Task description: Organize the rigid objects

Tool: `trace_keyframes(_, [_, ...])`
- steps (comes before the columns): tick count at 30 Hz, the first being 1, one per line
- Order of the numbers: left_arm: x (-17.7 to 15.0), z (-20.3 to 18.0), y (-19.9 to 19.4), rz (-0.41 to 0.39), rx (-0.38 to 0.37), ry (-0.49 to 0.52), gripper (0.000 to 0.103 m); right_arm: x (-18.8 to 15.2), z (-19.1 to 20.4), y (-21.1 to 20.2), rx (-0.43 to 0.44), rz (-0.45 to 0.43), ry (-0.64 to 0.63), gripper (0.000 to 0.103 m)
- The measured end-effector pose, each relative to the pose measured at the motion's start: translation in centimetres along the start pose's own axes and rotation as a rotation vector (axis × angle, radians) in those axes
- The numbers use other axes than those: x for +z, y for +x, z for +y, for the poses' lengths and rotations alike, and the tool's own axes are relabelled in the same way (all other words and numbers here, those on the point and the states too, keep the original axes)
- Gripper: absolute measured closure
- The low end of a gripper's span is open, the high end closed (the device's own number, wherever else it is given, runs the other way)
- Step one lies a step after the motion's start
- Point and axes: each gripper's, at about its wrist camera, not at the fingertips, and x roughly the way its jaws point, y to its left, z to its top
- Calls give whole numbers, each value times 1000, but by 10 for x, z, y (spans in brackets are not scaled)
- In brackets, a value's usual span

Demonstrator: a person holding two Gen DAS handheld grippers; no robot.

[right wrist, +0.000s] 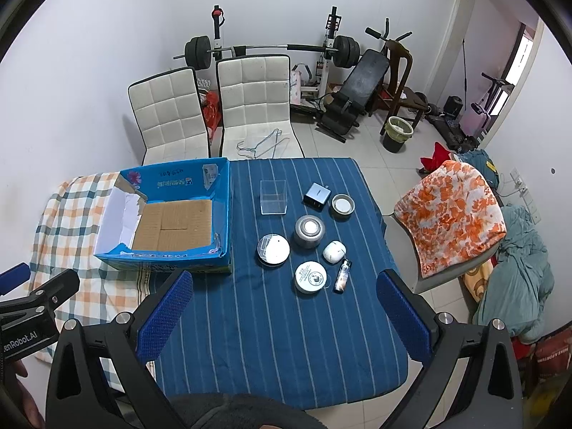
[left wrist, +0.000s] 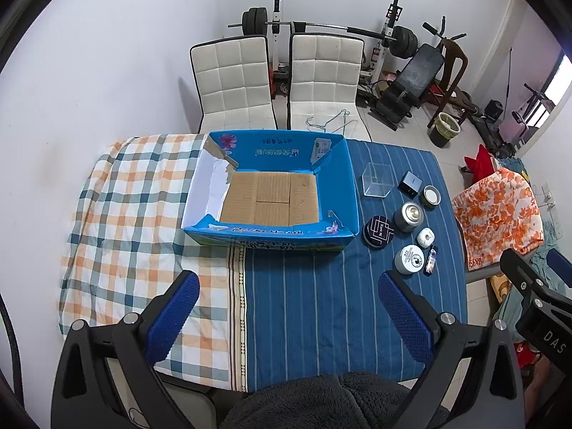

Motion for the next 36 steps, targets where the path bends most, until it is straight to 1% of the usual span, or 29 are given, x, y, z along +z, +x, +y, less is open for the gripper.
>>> trace_keyframes(7, [4,3,-4,-4,1,-2,0,0,0,0,1,-2,1,0])
trace_keyframes(17, [2,2,-3,-5,0,4,0,4,-1,-6,3,-5,-1,0])
trace_keyframes(36, [1,0,-3,-10,4,1,0,5,-2,-4,5,-12,0,0])
